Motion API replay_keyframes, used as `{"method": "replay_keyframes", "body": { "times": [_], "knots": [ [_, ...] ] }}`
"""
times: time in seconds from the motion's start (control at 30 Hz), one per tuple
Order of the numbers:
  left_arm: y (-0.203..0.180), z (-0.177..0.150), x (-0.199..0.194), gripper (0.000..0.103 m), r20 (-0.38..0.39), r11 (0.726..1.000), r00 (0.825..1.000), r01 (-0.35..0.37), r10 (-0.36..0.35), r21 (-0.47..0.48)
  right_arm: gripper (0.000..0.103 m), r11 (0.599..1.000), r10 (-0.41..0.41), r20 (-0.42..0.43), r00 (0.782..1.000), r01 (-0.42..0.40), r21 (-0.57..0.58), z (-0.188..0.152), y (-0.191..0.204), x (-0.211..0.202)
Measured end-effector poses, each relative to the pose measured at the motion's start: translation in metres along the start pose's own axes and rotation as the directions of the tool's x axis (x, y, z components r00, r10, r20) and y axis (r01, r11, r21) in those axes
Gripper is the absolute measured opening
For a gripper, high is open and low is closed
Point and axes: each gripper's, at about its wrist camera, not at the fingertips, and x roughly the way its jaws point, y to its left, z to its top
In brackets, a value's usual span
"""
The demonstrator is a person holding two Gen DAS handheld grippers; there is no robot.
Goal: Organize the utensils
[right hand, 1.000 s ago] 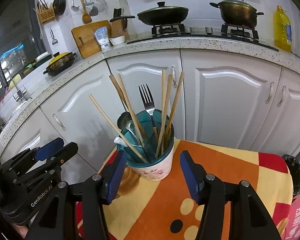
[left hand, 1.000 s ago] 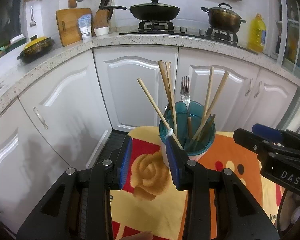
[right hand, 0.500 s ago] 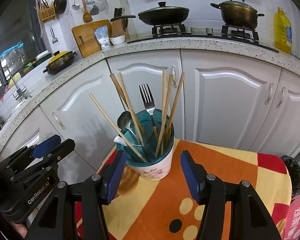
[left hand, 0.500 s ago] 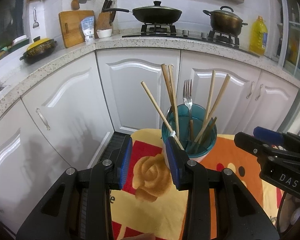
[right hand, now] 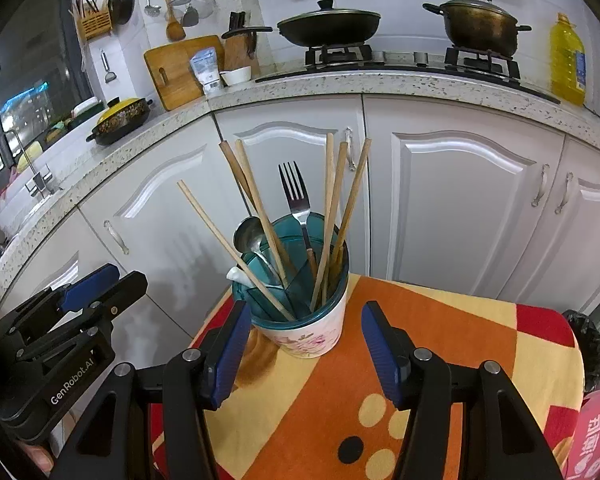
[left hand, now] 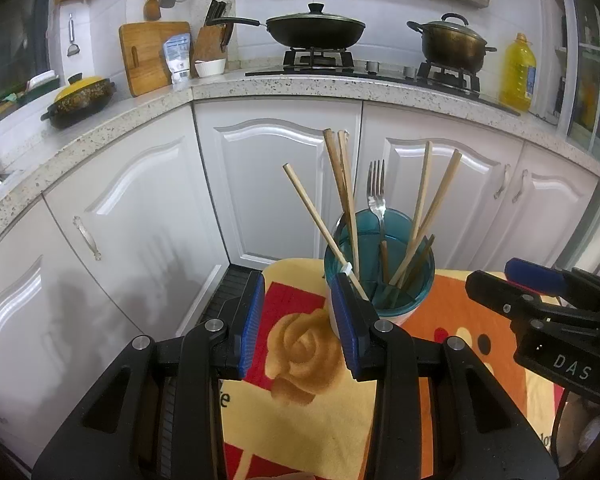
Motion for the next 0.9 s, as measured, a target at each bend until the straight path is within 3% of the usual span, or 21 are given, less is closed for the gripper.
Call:
{"method": "replay_keyframes", "body": {
  "times": [0.9],
  "knots": [
    [-0.0041,-0.0012,-0.0033,0.034,0.01,1.0,1.0,-0.008,0.008,0.009,0.056,1.0,0.0,-0.011,1.0,0.0,-0.008,-0.0004,0.0044,0.0029]
  ]
}}
